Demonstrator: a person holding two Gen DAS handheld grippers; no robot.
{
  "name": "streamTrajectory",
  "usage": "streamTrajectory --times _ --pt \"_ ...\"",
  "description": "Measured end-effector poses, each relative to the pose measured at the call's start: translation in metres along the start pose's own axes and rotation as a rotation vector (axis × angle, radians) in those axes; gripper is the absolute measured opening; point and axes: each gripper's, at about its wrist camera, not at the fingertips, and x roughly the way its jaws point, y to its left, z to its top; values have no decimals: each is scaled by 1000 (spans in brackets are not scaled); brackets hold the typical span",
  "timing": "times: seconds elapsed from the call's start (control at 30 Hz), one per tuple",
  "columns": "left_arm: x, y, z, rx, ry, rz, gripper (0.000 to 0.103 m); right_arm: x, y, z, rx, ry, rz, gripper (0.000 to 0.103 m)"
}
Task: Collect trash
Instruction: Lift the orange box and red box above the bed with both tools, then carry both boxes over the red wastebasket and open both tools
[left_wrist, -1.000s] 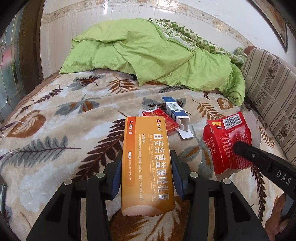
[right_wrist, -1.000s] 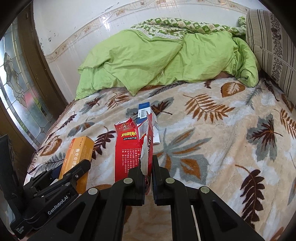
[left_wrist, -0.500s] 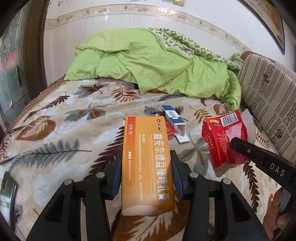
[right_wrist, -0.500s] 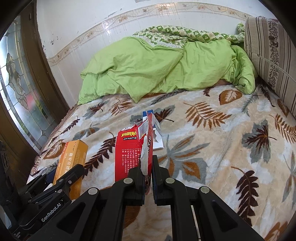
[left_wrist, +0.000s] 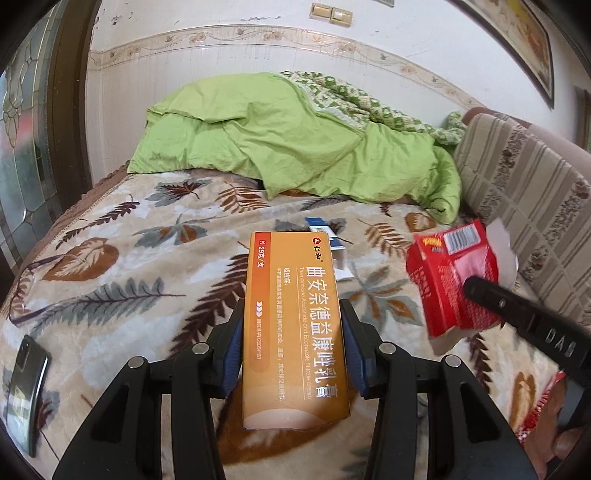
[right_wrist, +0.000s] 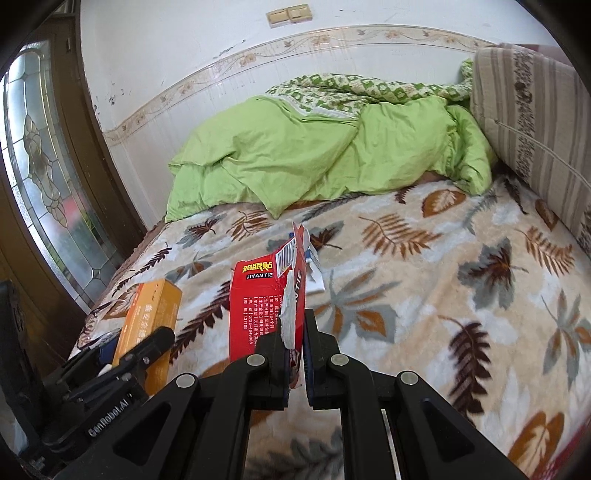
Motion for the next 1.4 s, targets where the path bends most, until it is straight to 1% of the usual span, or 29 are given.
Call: streamTrajectory --times 0.07,0.17,0.4,0.53,0.63,0.7,0.8,0.87,0.93,1.07,1.13,1.23,1.3,1.4 --pt "-9 -7 -4 -3 0 -21 45 -13 -5 -7 25 5 10 7" --pt "-23 -22 -10 14 4 -45 46 -35 -13 -15 33 -2 -1 7" --pt "-63 -52 -23 56 11 -121 46 -98 -38 -20 87 -54 -15 7" --pt "-87 -69 -32 79 17 -165 46 -128 -44 -27 101 -76 -15 7" --pt "-101 -85 -35 116 15 -188 46 -148 -51 -34 107 -92 -21 7" --pt "-108 -95 -35 129 15 -212 46 -161 -60 -39 119 -101 -30 7" --pt "-115 -113 -36 145 29 -269 46 -182 -83 -48 166 -114 -52 7" --pt "-118 -130 -39 174 38 -300 46 -193 -98 -53 196 -119 -71 7" --pt "-119 -148 -42 201 51 -331 46 -207 -118 -60 231 -125 -99 7" --pt "-119 -196 -54 277 99 -429 46 -234 -162 -79 295 -134 -179 7" --pt "-118 -219 -60 318 118 -466 46 -249 -190 -91 347 -137 -231 7" --pt "-115 -268 -70 397 163 -543 46 -273 -227 -107 403 -149 -320 7" --pt "-111 -299 -77 433 198 -595 46 -291 -253 -118 445 -161 -388 7" --pt "-103 -337 -86 468 252 -665 46 -307 -283 -129 485 -156 -459 7"
